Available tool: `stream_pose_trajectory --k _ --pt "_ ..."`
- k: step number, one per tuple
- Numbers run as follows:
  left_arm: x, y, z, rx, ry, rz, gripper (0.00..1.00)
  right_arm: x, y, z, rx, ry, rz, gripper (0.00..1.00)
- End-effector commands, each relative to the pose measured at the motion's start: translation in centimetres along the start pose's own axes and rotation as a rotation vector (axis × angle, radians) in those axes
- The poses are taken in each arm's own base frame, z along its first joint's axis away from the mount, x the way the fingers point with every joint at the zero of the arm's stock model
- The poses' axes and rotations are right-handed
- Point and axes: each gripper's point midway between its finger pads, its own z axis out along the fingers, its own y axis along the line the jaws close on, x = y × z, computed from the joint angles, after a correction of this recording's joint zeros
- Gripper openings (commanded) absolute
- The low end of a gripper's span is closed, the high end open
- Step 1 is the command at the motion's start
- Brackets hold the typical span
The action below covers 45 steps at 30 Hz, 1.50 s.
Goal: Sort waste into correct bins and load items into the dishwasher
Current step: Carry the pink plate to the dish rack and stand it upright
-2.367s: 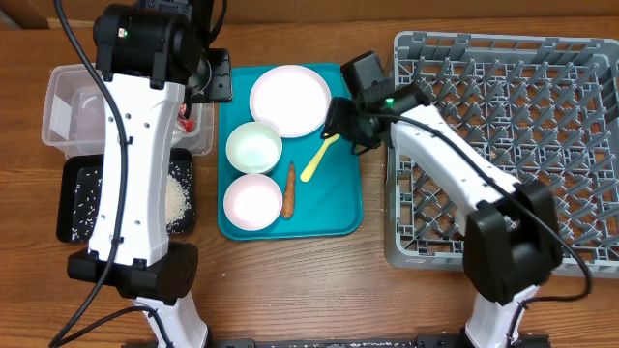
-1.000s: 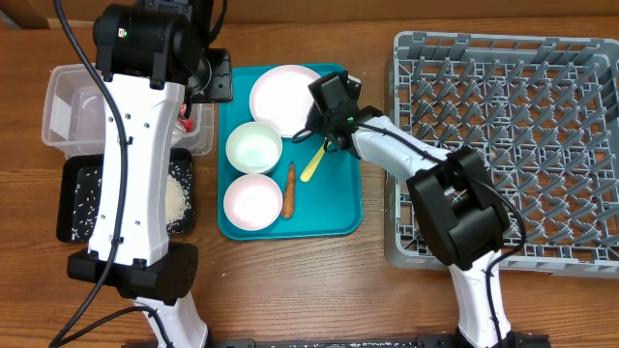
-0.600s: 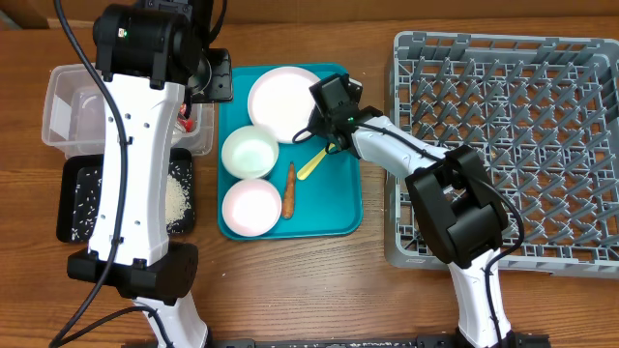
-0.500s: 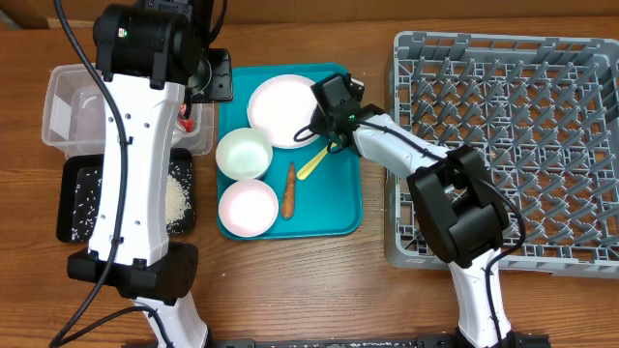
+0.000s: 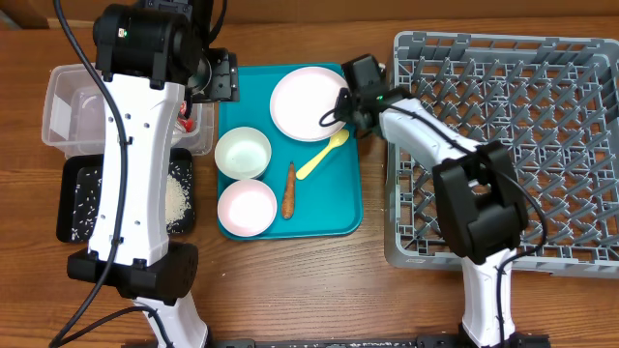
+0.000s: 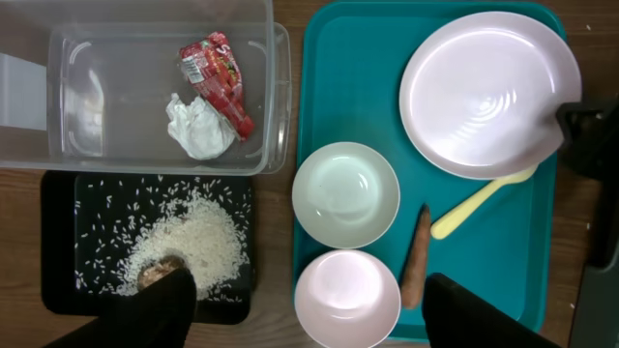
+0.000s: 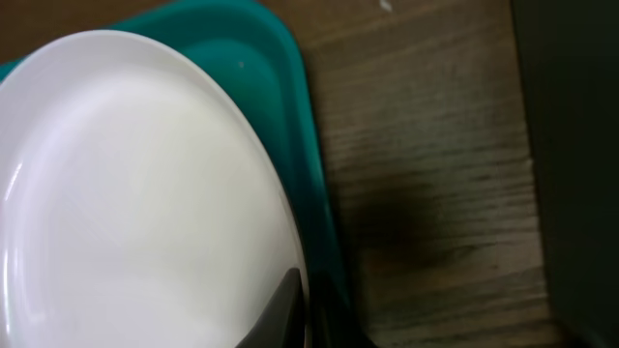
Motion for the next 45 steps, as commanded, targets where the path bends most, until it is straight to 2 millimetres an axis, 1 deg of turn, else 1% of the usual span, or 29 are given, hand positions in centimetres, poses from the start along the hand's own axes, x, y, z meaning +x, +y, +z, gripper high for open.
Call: stream_pose_trajectory --k 1,6,8,9,13,14,16,20,24,28,32,34,37,40,45 --pt "-0.1 0.2 -0.5 -0.008 -0.019 -0.012 0.8 -5.5 3.2 -7.2 -0.075 -0.157 -0.149 0.04" --pt "-0.1 0.2 -0.5 -0.008 -0.019 -0.012 0.85 -7.7 2.7 -12.1 -0.029 -0.242 -0.202 0.04" --pt "-0.1 0.2 -0.5 -0.008 -0.019 -0.012 0.87 -8.6 1.9 -14.1 0.014 -0.285 -0.194 0.04" --pt "-0.1 0.3 -0.5 -0.009 -0.019 -0.012 0.88 -9.1 1.3 -15.1 0.051 -0.31 -0.188 0.04" --pt "-0.1 0.2 -0.5 -0.008 -0.02 -0.012 0.91 -11.2 -2.6 -19.2 0.275 -0.418 -0.217 0.04" --pt "-0.1 0.2 -0.5 -0.008 -0.02 -0.012 0.91 -11.8 -4.3 -20.5 0.371 -0.45 -0.221 0.04" --pt "-0.2 0.3 -0.5 -0.008 -0.02 -0.013 0.91 -12.6 -7.1 -22.5 0.536 -0.487 -0.233 0.04" --pt "-0.5 0.1 -0.5 -0.003 -0.035 -0.016 0.92 -13.4 -11.7 -25.3 0.815 -0.476 -0.302 0.04" --pt "-0.9 0.0 -0.5 0.002 -0.05 -0.018 0.93 -13.9 -16.3 -27.9 1.025 -0.469 -0.258 0.04" --pt "-0.9 0.0 -0.5 0.001 -0.05 -0.017 0.94 -13.7 -19.9 -28.2 1.078 -0.391 -0.244 0.04" --pt "-1.0 -0.1 -0.3 0.001 -0.049 -0.017 0.95 -13.5 -23.0 -27.3 1.03 -0.317 -0.21 0.04" --pt "-1.0 -0.2 -0.1 0.001 -0.043 -0.016 0.96 -13.4 -24.3 -26.8 0.997 -0.293 -0.188 0.04" --pt "-1.0 -0.4 0.4 0.004 -0.03 -0.014 0.96 -13.4 -25.7 -26.1 0.938 -0.265 -0.162 0.04" --pt "-1.0 -0.4 0.8 0.002 -0.022 -0.012 0.97 -13.3 -27.0 -26.0 0.917 -0.247 -0.143 0.04" --pt "-1.0 -0.4 0.9 0.002 -0.022 -0.012 0.98 -13.2 -28.3 -25.7 0.893 -0.226 -0.132 0.04"
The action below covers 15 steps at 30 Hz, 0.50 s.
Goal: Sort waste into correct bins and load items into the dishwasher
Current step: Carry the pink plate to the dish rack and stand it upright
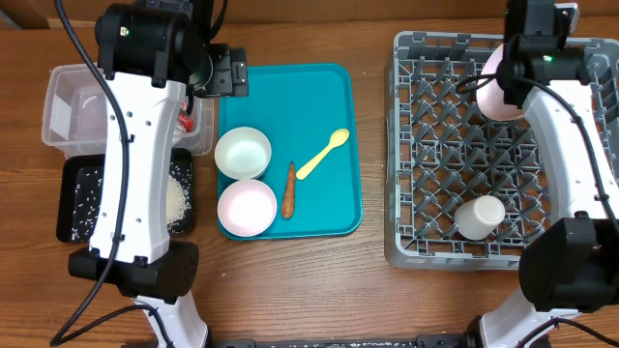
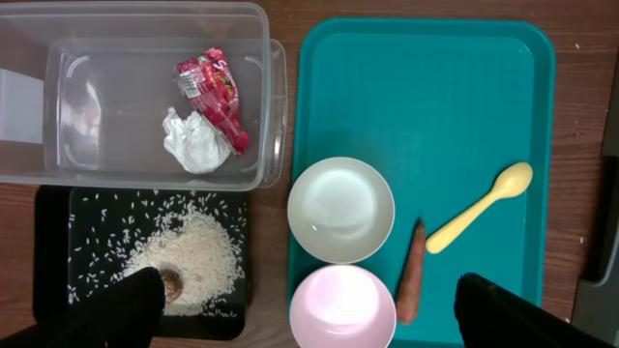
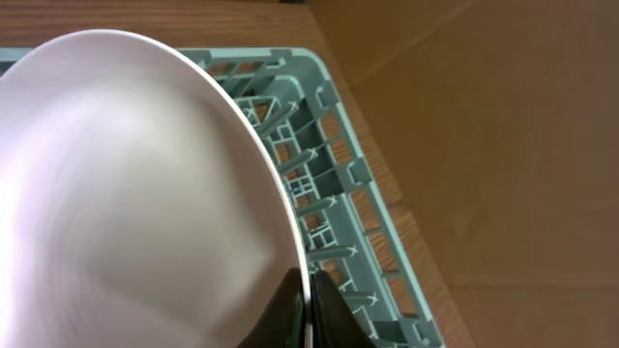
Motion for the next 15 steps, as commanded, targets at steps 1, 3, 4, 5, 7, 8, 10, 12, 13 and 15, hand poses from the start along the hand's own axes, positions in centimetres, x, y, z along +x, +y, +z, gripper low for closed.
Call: stream_pose_trajectory --k 1,3,4,5,7,8,10,12,13,15 --pt "-0.2 -0.2 0.6 -0.006 0.004 -0.007 0.98 -0.9 -0.8 -0.5 -0.043 -0.026 0.03 0.04" --pt "-0.2 -0.2 0.6 -0.006 0.003 -0.007 0.98 -0.7 -0.1 -0.2 -0.075 -0.025 -0.012 0.04" --pt "-0.3 -0.2 0.6 -0.005 0.001 -0.007 0.98 -0.6 0.1 -0.1 -0.081 -0.026 -0.021 0.04" --pt "-0.3 -0.2 0.6 -0.005 -0.001 -0.008 0.99 -0.6 0.2 0.0 -0.081 -0.028 -0.029 0.04" --pt "-0.3 -0.2 0.6 -0.004 0.0 -0.008 0.99 -0.6 0.3 0.1 -0.08 -0.028 -0.039 0.04" --pt "-0.3 -0.2 0.6 -0.005 0.0 -0.008 0.99 -0.7 0.1 0.1 -0.07 -0.03 -0.039 0.04" --pt "-0.3 -0.2 0.6 -0.005 0.0 -0.008 0.99 -0.9 -0.6 0.2 -0.03 -0.035 -0.041 0.04" --pt "-0.3 -0.2 0.6 -0.005 0.0 -0.008 0.99 -1.2 -1.7 0.2 0.036 -0.044 -0.029 0.04" --pt "-0.3 -0.2 0.6 -0.005 0.0 -0.008 0.99 -1.3 -2.2 0.1 0.064 -0.048 -0.023 0.04" --pt "-0.3 -0.2 0.6 -0.005 0.0 -0.008 0.99 -1.4 -2.6 0.1 0.088 -0.052 -0.025 0.04"
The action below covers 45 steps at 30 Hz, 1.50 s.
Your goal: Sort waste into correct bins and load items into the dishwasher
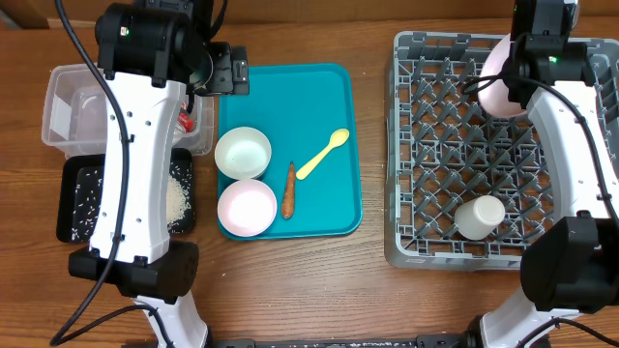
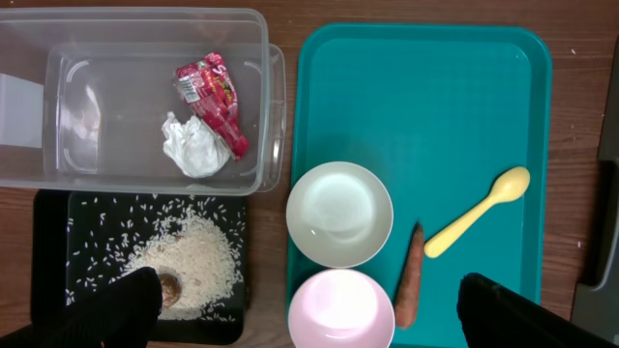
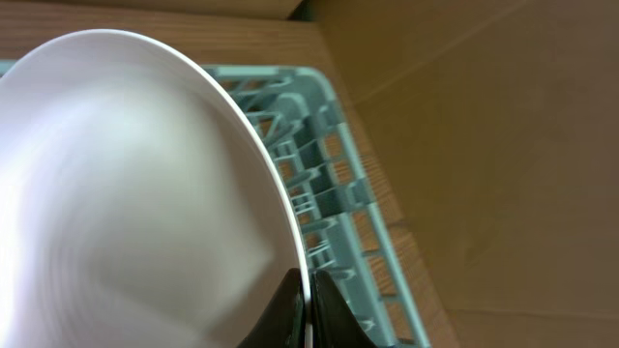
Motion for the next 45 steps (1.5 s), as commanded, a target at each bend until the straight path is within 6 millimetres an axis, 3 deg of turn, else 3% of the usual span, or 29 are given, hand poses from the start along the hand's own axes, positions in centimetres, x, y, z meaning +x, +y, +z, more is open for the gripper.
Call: stream_pose_trajectory --k 1,13,24,27,29,32,39,42,45 --pt "0.0 -0.1 0.6 -0.008 0.01 -0.006 0.99 -0.4 -2.3 -0.5 0.089 -0.013 0.01 0.04" --pt "-0.1 -0.1 0.6 -0.007 0.007 -0.006 1.0 0.8 0.4 0.2 -0.024 0.028 -0.045 0.04" --pt "-0.1 -0.1 0.6 -0.007 0.009 -0.006 1.0 0.9 -0.2 0.9 0.049 0.039 -0.073 0.06" --pt "-0.1 -0.1 0.6 -0.007 0.008 -0.006 1.0 0.9 0.2 0.8 0.03 0.037 -0.077 0.26" --pt "-0.1 -0.1 0.6 -0.007 0.007 -0.006 1.0 0.8 0.9 0.5 0.007 0.029 -0.083 0.5" --pt "-0.1 -0.1 0.6 -0.007 0.006 -0.007 1.0 0.5 1.8 -0.1 -0.01 0.014 -0.093 0.74" --pt "-0.1 -0.1 0.6 -0.007 0.006 -0.007 1.0 -1.1 3.1 -2.2 -0.037 -0.044 -0.06 0.93" --pt "-0.2 -0.1 0.6 -0.006 0.002 -0.007 1.0 -2.7 2.9 -4.4 -0.056 -0.096 -0.023 0.98" --pt "-0.3 -0.2 0.6 -0.005 -0.001 -0.008 1.0 -4.5 2.6 -8.1 -0.119 -0.165 0.07 1.0"
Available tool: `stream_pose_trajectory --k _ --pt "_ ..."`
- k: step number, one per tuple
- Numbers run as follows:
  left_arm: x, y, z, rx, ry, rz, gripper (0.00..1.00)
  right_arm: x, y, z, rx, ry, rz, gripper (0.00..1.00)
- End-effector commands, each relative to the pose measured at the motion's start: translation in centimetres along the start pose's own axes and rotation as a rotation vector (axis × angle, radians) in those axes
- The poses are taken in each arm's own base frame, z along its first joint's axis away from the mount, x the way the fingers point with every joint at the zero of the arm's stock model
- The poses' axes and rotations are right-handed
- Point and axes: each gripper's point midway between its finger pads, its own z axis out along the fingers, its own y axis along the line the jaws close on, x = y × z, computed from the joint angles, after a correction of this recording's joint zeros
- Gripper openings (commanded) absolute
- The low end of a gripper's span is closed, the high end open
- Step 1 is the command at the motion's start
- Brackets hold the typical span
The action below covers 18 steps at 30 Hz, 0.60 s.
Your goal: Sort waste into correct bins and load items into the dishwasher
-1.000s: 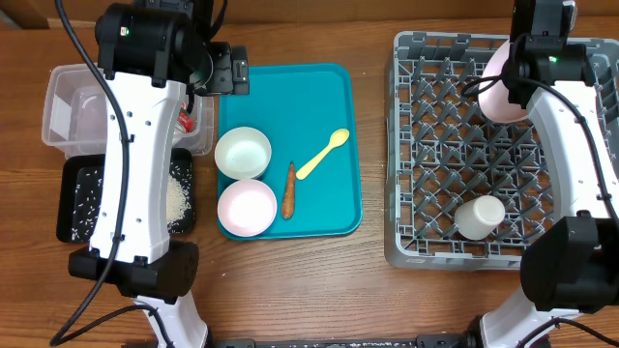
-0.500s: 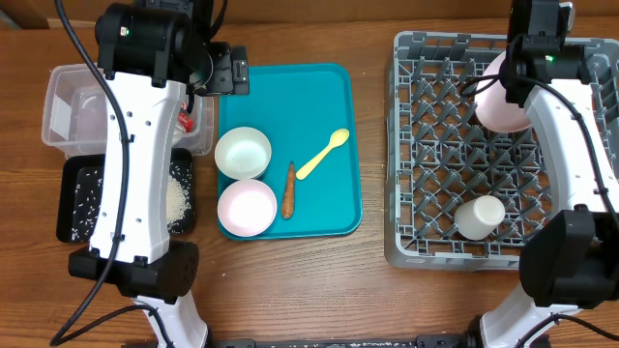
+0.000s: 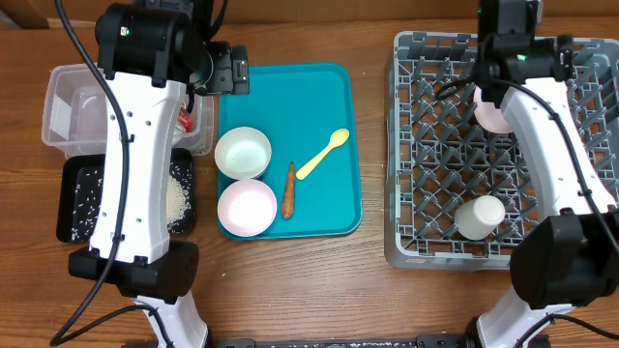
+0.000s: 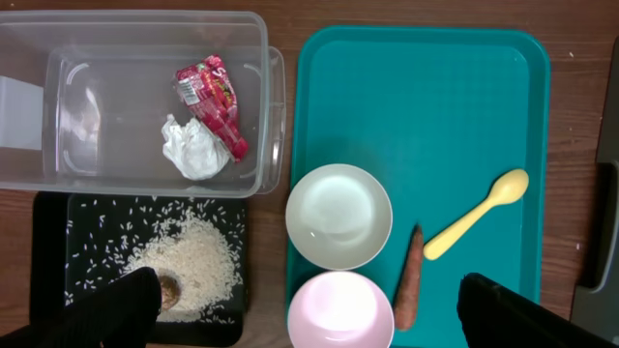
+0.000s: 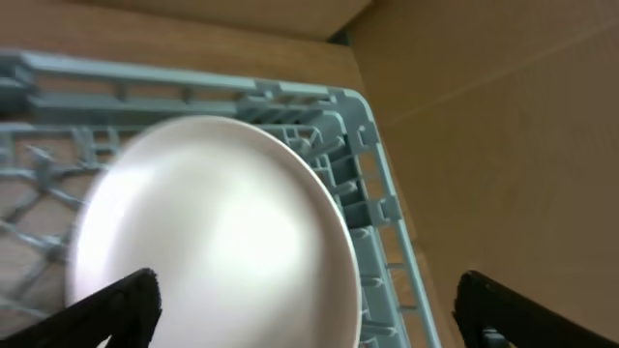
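The pale pink plate [image 5: 213,232] stands on edge between the tines at the far end of the grey dish rack [image 3: 580,232]; in the overhead view the plate [image 3: 487,116] shows beside the arm. My right gripper [image 5: 309,319] is open above it, one finger on each side, not touching. High over the teal tray [image 4: 484,87], my left gripper [image 4: 314,314] hangs open and empty. On the tray lie a white bowl [image 4: 338,216], a pink bowl [image 4: 339,311], a carrot [image 4: 407,278] and a yellow spoon [image 4: 476,215].
A white cup [image 3: 480,217] sits upside down in the rack's near part. Left of the tray are a clear bin [image 4: 135,58] holding a red wrapper [image 4: 211,92] and a crumpled tissue [image 4: 193,150], and a black tray [image 4: 58,261] with spilled rice [image 4: 189,256].
My right gripper has opened and let go of the plate, which now stands in the rack. The gripper sits slightly further left. The left arm and the tray items have not moved.
My right gripper was first shut on the plate's rim while the plate lay on the teal tray. Then it held the plate tilted over the far end of the rack, twice over. Now the plate stands in the rack and the gripper is open.
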Motion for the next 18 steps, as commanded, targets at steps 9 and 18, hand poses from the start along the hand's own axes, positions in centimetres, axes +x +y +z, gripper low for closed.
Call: stream_pose_trajectory --k 9,18 --pt "-0.7 0.3 -1.1 0.015 -0.038 -0.027 1.0 -2.3 11.2 -18.1 -0.993 -0.087 0.115 0.97" --pt "-1.9 3.0 -7.9 0.061 -0.222 -0.104 1.0 1.6 20.4 -21.2 -1.282 0.162 0.164 0.76"
